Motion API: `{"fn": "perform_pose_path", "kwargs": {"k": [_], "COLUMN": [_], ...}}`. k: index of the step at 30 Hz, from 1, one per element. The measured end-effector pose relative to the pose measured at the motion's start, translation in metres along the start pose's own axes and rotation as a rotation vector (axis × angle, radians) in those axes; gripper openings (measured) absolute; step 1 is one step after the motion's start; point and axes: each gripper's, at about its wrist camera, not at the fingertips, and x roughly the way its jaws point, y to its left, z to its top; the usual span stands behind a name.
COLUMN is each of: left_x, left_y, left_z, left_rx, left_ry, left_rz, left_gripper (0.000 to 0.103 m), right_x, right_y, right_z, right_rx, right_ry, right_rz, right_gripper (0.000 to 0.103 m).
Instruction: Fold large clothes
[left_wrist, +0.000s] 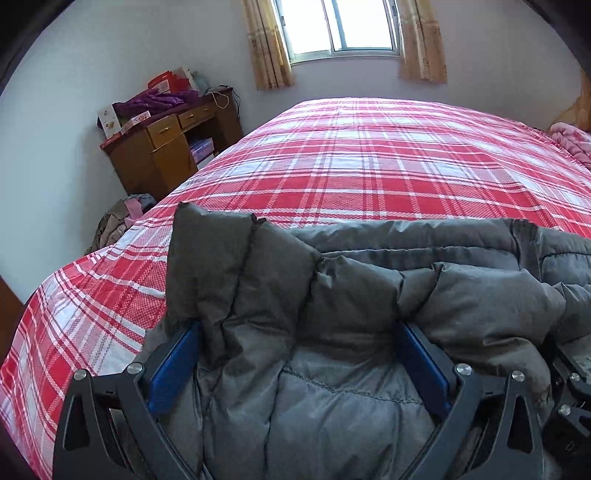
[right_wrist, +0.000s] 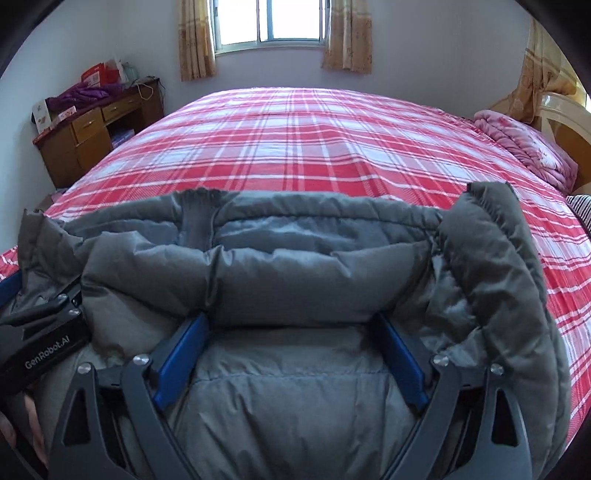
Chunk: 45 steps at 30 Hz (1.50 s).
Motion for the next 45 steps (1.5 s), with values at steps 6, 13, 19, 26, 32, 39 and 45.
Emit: {"fn": "perform_pose_path", "kwargs": {"k": [6, 13, 19, 26, 32, 39, 45], "left_x": [0.004, 0.009, 0.007, -0.083, -0.082, -0.071, -0.090], "left_y": [-0.007, -0.010, -0.005, 0.064, 0.108, 0.118, 0.135], "left_z": [-0.002, -0.002, 0.002, -0.029, -0.085, -0.105, -0.118], "left_rx": [0.032, 0.043, 0.050, 0.014, -0.073, -0.155, -0.196], "left_ry": [0.010, 0.025, 0.073, -0.036, 0.046, 0.068, 0.086], "left_rz": [0.035, 0.039, 0.014, -0.031, 0.001, -0.076, -0.103], "left_gripper": [0.102, 0.102, 0.102, 0.102, 0.102, 0.102, 0.102], "right_x": [0.008, 0.014, 0.016, -0.045, -0.087, -0.065, -0.081], "right_y": [0.009, 0.015, 0.016, 0.016, 0.027, 0.036, 0.026], "right_z": [-0.003, -0.003, -0.003, -0.016, -0.073, -0.093, -0.090], "right_rx": [-0.036, -0.070, -0.075, -0.119, -0.177, -0.209, -0.192], "right_ry": [0.034, 0.071, 0.084, 0.021, -0.041, -0.049, -0.023], "right_rz": [-0.033, -0.062, -0.064, -0.008, -0.042, -0.083, -0.043], "right_gripper": [0.097, 0.098, 0.098, 0.096, 0.096, 0.099, 0.097]}}
